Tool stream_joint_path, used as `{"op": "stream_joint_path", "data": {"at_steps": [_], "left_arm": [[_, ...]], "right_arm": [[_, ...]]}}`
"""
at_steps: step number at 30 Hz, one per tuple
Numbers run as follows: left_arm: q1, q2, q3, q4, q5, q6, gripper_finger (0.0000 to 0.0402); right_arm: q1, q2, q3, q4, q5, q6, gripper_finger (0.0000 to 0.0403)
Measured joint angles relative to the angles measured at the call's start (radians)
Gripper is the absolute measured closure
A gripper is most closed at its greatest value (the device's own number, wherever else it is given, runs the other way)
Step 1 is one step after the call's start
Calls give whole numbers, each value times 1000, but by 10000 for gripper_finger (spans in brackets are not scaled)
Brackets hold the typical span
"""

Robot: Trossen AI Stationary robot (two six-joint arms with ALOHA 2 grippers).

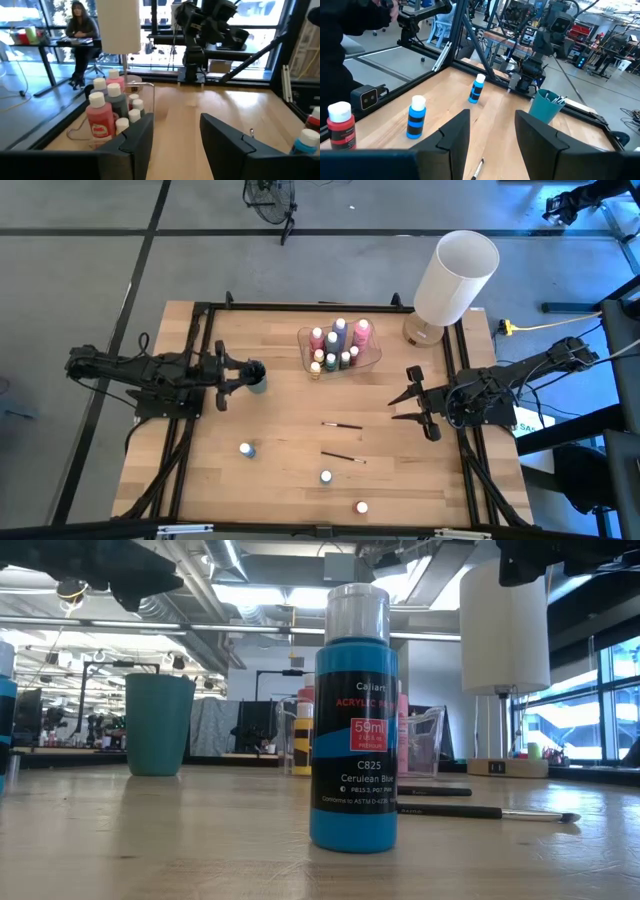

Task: Pick & Place Paint Supplies
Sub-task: Put the blue paint bottle into the transparent bin

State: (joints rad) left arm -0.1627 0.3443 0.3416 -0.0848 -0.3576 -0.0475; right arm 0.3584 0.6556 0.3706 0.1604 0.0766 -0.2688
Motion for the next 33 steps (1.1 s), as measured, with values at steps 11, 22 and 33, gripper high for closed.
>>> {"op": "stream_joint_path", "data": {"at_steps": [11, 22, 33], "left_arm": [[0, -1, 0, 4, 35, -83, 162], [-12, 22, -24, 8, 186, -142, 136], [-186, 282, -14, 223, 148, -68, 142]], "right_arm": [[0, 0, 0, 0, 0, 1, 245], [0, 0, 0, 23, -1, 23, 245], [0, 0, 0, 34, -2, 23, 245]]}}
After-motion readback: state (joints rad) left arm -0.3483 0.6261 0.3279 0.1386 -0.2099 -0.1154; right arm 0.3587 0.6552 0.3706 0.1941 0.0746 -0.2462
